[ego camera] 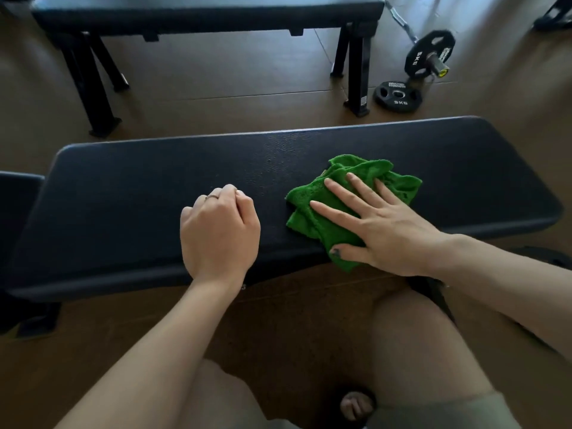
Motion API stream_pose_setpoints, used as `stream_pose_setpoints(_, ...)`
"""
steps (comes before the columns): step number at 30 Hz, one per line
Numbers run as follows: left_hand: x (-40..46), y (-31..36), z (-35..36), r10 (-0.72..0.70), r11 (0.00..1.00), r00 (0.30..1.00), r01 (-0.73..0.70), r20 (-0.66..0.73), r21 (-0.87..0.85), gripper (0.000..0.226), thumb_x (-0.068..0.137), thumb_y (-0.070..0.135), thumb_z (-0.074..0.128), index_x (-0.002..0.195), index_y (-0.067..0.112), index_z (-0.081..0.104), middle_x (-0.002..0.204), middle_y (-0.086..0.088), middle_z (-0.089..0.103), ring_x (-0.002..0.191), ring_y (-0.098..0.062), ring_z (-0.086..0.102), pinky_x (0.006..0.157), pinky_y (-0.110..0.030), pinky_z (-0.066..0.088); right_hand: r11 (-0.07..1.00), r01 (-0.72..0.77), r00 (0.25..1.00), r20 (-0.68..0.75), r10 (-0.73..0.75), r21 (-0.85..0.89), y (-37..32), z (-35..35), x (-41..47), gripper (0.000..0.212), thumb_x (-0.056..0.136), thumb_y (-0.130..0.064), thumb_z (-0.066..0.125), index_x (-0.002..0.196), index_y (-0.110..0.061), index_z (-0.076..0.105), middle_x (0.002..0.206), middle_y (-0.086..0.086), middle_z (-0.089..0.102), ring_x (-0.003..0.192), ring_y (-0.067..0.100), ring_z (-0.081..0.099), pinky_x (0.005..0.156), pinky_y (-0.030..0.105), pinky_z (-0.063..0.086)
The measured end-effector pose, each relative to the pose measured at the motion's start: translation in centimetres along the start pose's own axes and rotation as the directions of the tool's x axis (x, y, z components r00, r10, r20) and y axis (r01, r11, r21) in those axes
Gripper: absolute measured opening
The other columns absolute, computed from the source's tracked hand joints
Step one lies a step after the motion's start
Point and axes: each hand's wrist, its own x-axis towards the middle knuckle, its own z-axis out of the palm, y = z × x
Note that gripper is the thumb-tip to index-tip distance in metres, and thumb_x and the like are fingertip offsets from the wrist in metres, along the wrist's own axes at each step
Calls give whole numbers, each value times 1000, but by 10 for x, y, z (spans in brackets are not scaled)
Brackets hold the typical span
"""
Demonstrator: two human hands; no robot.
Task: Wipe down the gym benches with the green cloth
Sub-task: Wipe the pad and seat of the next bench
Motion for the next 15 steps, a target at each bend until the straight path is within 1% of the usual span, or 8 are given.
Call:
stream_pose_setpoints(3,0,0,1,-4,1000,1000,4,-8,4,38,104,26,32,82,14,61,75,-2,62,69,-23,54,74,-42,43,994,-32,998,-44,36,103,-28,-3,31,76,85,-83,-2,155,-58,-18,171,-9,-22,157,26,-24,127,55,-10)
stream_pose_setpoints(5,-1,-2,1,-6,1000,1000,6,-15,-2,36,104,25,33,81,15,59,73,0,59,67,-19,48,74,-41,42,978,-74,993,-74,89,194,-41,-8,51,71,90,-81,2,157,-59,-9,172,-11,-16,158,23,-20,127,54,-11)
stream_pose_setpoints(6,-1,-2,0,-4,1000,1000,4,-18,-9,36,104,25,33,80,15,58,73,2,56,67,-18,46,74,-41,43,974,-87,991,-78,105,209,-44,-9,55,67,94,-79,5,157,-59,-7,173,-11,-15,158,22,-20,127,53,-11)
stream_pose_setpoints(8,-1,-2,-2,2,1000,1000,-2,-30,-19,34,103,25,33,78,18,54,72,5,50,66,-18,45,74,-41,44,974,-80,992,-75,97,211,-44,-8,48,63,98,-74,8,157,-58,-9,172,-11,-18,157,21,-24,127,52,-12)
stream_pose_setpoints(10,-1,-1,-2,2,1000,999,-3,-41,-13,32,103,24,32,76,20,49,71,6,49,65,-17,45,72,-40,43,983,-22,997,-70,35,184,-43,-2,21,63,100,-73,10,156,-58,-16,170,-10,-23,155,21,-28,127,51,-13)
stream_pose_setpoints(12,-1,0,0,-2,1000,998,2,-55,9,32,103,25,32,75,20,48,71,7,48,65,-17,44,70,-38,40,992,38,997,-73,-30,119,-42,3,-3,65,102,-70,16,154,-58,-22,170,-10,-26,154,22,-31,127,50,-14)
stream_pose_setpoints(13,-1,0,1,-2,1000,998,3,-61,21,32,103,25,32,75,21,48,71,7,48,65,-17,44,69,-38,38,993,52,997,-67,-45,105,-38,4,-6,65,103,-69,17,153,-59,-22,169,-11,-26,154,21,-31,127,49,-15)
stream_pose_setpoints(15,-2,1,3,2,1000,998,0,-65,30,31,103,26,31,76,22,46,72,8,48,65,-17,44,69,-38,39,988,54,998,-39,-49,147,-30,0,8,60,101,-71,14,152,-63,-18,169,-16,-25,154,16,-32,126,47,-16)
